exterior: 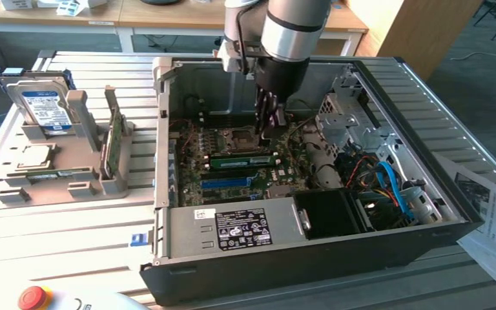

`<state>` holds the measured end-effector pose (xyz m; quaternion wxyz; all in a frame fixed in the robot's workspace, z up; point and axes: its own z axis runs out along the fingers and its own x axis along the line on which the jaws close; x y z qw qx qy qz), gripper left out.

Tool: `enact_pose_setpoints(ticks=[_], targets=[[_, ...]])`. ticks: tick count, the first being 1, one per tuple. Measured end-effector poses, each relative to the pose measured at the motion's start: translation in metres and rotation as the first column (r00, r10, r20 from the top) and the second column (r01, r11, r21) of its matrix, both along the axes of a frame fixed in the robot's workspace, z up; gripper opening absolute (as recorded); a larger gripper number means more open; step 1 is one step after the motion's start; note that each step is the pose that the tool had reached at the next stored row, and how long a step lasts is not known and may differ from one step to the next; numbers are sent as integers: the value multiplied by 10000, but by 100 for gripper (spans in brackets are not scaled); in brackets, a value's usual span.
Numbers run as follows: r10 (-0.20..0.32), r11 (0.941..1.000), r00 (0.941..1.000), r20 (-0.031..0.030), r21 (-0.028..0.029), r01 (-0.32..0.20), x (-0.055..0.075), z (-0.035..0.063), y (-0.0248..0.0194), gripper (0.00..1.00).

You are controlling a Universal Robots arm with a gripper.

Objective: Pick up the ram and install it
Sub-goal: 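Insert the ram into the slot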

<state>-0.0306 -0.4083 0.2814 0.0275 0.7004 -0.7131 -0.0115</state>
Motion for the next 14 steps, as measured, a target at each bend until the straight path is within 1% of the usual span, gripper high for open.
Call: enact_pose_setpoints(ticks=[8, 14], targets=[[0, 10000, 10000, 0, -7, 0, 0, 307, 0, 37], [0, 10000, 10000, 0, -13, 0, 0, 562, 0, 37]])
